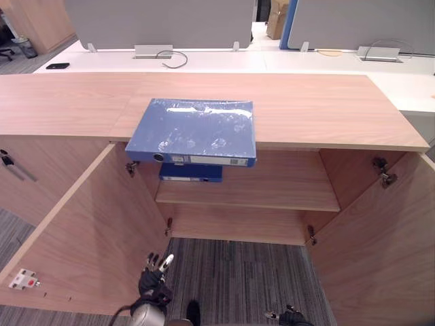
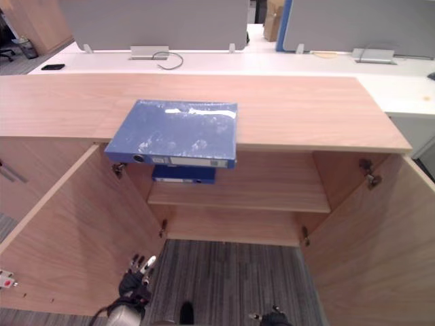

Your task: Walk over to the cabinet, pick up the folder, carry it to the office cabinet, place the folder inside the office cabinet, then close the office cabinet door

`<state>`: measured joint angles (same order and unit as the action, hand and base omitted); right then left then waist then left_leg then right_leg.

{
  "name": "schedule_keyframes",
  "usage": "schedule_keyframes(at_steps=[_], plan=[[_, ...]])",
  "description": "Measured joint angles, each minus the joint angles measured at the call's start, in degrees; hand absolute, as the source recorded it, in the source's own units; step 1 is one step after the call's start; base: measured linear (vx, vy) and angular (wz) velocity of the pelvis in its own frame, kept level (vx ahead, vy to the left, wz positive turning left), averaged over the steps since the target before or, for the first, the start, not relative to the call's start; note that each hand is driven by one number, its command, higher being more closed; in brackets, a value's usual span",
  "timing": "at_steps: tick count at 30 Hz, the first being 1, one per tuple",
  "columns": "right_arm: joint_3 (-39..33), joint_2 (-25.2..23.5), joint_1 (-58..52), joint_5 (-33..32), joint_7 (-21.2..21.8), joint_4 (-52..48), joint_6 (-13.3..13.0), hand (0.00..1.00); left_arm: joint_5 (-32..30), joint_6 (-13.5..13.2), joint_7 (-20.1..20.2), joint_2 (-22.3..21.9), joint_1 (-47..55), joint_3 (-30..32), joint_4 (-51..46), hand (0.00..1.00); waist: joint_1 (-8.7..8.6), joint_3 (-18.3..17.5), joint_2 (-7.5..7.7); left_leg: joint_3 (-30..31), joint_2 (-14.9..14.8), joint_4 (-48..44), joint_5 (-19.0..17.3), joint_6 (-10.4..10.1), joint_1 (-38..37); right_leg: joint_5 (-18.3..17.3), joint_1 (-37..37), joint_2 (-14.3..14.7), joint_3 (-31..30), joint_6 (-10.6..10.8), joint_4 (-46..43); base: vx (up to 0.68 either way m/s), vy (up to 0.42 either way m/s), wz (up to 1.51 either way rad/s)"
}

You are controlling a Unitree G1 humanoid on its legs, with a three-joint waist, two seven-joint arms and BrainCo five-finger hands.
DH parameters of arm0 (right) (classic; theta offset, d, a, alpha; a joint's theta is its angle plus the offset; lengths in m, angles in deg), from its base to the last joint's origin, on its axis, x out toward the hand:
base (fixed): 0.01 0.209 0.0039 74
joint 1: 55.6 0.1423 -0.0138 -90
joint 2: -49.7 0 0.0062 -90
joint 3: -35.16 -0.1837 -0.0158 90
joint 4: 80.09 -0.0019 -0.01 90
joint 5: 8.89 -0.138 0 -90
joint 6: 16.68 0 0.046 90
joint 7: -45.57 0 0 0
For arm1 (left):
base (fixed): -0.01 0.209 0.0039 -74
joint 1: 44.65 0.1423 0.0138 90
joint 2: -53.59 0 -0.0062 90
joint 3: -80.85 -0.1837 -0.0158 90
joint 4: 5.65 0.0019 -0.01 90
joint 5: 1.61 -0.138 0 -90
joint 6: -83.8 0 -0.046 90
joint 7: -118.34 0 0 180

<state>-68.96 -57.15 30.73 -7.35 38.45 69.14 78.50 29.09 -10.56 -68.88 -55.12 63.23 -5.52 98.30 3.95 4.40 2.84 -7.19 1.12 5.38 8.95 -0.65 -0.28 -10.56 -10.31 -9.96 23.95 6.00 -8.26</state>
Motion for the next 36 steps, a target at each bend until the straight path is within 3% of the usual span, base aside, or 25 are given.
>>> schedule_keyframes(at_steps=[2, 5, 8, 11, 16, 20, 23, 26, 31, 36], plan=[[0.31, -0.51, 0.25, -0.11, -1.03, -0.15, -0.03, 0.00, -8.83, 0.00, -3.99, -0.31, 0.33, -0.31, -4.06, 0.00, 0.29, 0.07, 0.16, 0.39, -0.30, 0.02, 0.11, -0.17, -0.49, 0.06, -1.02, 0.15, 1.21, 0.03, 0.02, 0.03, -0.016, 0.23], [0.71, -1.07, 0.16, -0.27, -1.59, -0.74, -0.11, 0.00, -12.79, 0.22, -7.11, -0.43, 0.80, -0.19, -5.80, 0.00, 0.76, -0.05, 0.24, 0.33, -0.55, 0.00, 0.30, -0.43, -0.74, 0.13, -1.20, 0.26, 1.21, 0.01, 0.04, -0.02, -0.011, -0.01], [0.77, -1.12, -0.41, -0.43, -2.16, -0.96, -0.24, 0.00, -15.52, 0.56, -11.02, -0.47, 2.01, -0.41, -13.44, 0.00, 1.60, -0.15, 0.47, 0.44, -0.91, 0.02, 0.40, -0.66, 0.27, 0.42, -0.50, 0.61, 1.22, -0.18, 0.75, -0.07, 0.003, -0.03], [0.96, -1.02, -1.30, -0.51, -2.86, -0.99, -0.67, 0.00, -22.50, 0.56, -15.69, -0.50, 1.87, -0.30, -21.13, 0.00, 2.02, -0.28, 0.68, 0.42, -1.29, 0.05, -0.48, -0.54, 0.29, 1.93, -0.72, 1.15, 1.07, -0.39, 1.92, -0.10, 0.036, -0.05], [2.02, -1.15, -2.02, -0.66, -4.77, -0.95, -1.34, 0.00, -39.49, 1.35, -27.81, -0.55, 1.66, 1.53, -32.05, 0.00, 1.80, -0.43, 1.04, 0.42, -0.81, 0.07, -0.41, -0.41, 0.40, 2.95, -0.67, 0.96, 1.25, -0.45, 3.14, -0.12, 0.060, 0.04], [3.13, -0.45, -1.62, -0.35, -5.69, 1.62, -2.52, 0.00, -56.40, 4.89, -34.18, 1.17, -1.68, -0.45, -34.39, 0.00, 1.83, -0.90, 1.07, 0.34, -0.67, 0.07, -0.30, -0.44, 1.49, 2.87, -0.33, 1.29, 1.14, -0.60, 4.55, -0.04, 0.023, 0.07], [3.11, 0.02, -0.36, -0.11, -5.82, 3.60, -2.75, 0.00, -68.04, 7.26, -34.17, 7.30, -6.78, -3.98, -33.53, 0.00, 0.98, -1.46, 1.12, 0.41, -0.67, 0.07, 0.52, -0.06, 1.91, 3.05, -0.06, 1.65, 0.30, -0.69, 5.34, 0.02, 0.003, -0.08], [3.11, 0.08, 0.16, 0.09, -5.62, 4.10, -2.78, 0.00, -74.69, 8.48, -33.13, 12.24, -12.13, -3.00, -28.87, 0.00, -0.22, -1.97, 1.13, 0.12, -0.55, 0.05, 0.86, -0.05, 2.09, 3.33, 0.42, 1.78, -0.44, -1.12, 5.42, 0.07, -0.018, -0.09], [3.04, 0.23, 1.21, 1.90, -4.28, 4.67, -2.90, 0.00, -81.18, 10.18, -29.78, 17.77, -16.61, -2.86, -19.68, 0.00, -1.54, -2.03, 1.14, -0.57, -0.63, 0.01, 0.61, -0.37, 1.92, 3.35, 0.46, 2.11, -1.34, -1.20, 6.06, 0.08, -0.042, -0.13], [2.99, 0.84, 1.37, 1.91, -3.77, 4.77, -3.08, 0.00, -84.49, 10.19, -27.16, 21.84, -19.43, -3.05, -14.00, 0.00, -2.21, -2.06, 1.08, -1.90, -1.51, 0.04, -0.10, -1.32, 0.34, 2.66, -0.20, 2.66, -3.09, -2.37, 6.11, 0.04, -0.044, -0.21]])
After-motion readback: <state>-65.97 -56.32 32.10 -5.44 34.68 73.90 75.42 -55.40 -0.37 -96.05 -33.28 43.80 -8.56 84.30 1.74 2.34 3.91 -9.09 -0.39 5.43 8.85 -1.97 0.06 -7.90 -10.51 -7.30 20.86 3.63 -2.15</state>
